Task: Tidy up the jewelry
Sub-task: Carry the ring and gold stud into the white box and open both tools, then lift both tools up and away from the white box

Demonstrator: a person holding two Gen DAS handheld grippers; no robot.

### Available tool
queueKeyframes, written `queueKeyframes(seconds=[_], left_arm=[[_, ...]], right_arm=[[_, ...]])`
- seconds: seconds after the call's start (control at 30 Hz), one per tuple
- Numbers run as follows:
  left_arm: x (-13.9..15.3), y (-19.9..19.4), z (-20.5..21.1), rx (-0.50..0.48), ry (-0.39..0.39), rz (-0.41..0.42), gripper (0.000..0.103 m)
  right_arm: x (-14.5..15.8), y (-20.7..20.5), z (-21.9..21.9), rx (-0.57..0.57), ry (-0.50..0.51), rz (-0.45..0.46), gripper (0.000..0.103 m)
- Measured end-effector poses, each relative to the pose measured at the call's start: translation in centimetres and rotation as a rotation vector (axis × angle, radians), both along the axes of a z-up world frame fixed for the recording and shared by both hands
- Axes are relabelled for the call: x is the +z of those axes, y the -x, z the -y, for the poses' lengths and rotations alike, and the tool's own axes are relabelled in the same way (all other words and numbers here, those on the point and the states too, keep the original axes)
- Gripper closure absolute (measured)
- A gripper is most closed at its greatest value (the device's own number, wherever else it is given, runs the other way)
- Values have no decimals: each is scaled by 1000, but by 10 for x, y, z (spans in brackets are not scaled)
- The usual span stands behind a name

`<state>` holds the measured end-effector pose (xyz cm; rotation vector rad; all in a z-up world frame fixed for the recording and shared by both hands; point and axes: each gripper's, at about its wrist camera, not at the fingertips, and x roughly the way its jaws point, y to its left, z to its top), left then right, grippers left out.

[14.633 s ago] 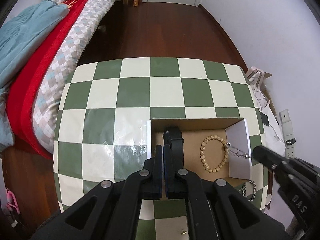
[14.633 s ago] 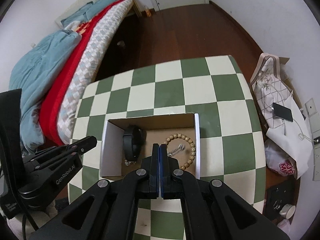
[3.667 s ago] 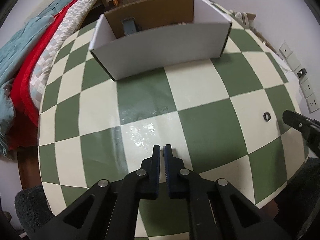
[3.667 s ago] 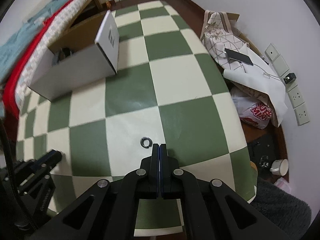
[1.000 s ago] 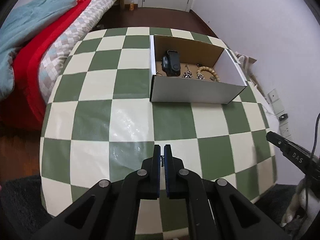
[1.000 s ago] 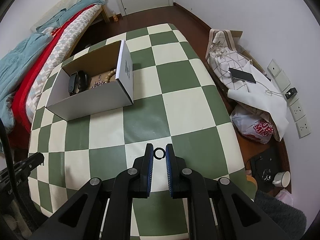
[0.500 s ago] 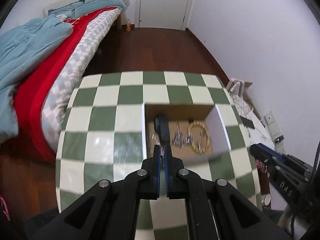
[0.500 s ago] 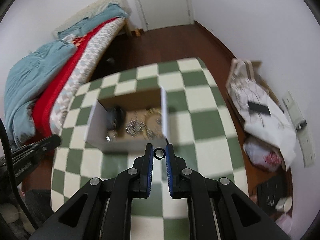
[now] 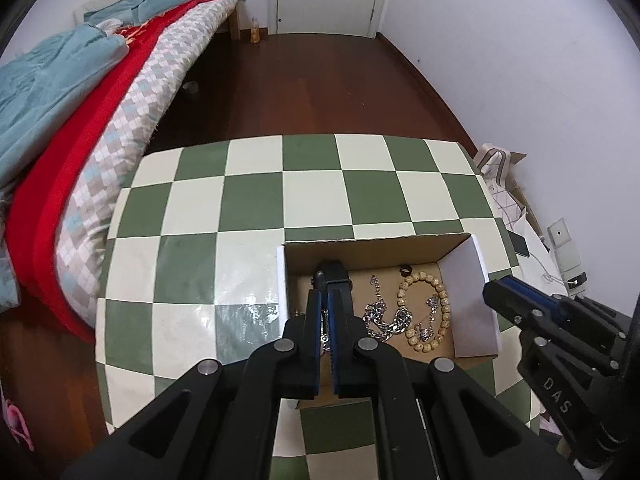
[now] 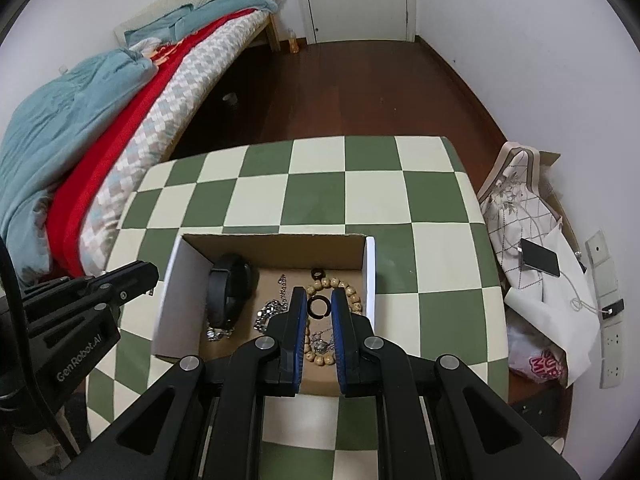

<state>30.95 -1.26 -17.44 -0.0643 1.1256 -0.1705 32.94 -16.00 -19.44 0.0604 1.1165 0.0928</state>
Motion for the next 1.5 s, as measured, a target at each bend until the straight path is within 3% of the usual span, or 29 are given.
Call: queueKeyframes(seconds=[0.37, 0.4, 0.47, 0.5, 0.53, 0.63, 0.73, 0.9, 1.2, 1.5], left_arm=[[5, -4, 6, -3, 71, -23, 95], [7, -3, 6, 4, 59, -14, 89], [12, -2, 4, 21, 30, 6, 50], [14, -2, 2, 29, 21, 15, 10], [15, -1, 0, 38, 17, 24, 0], [19, 1, -7, 63, -7, 37, 0], [21, 5, -12, 85, -50, 45, 0], [25, 16, -19, 111, -83, 61, 0], [51, 52, -24, 139, -95, 110, 0], [103, 108, -30, 137, -67, 207, 0]], right_arm=[[-11, -2, 8, 30, -82, -35, 87], [-10, -1, 9, 25, -76, -37, 82], [-8, 1, 13, 10, -77, -35, 49], [-7, 3, 13, 6, -74, -37, 42], [-6, 4, 14, 1, -68, -34, 36], [-2, 8, 16, -11, -41, -36, 34], [-1, 10, 19, -39, -2, -43, 10], [3, 16, 25, -90, 59, -52, 1], [28, 41, 30, -125, 119, -30, 0], [94, 100, 22, -126, 147, 72, 0]])
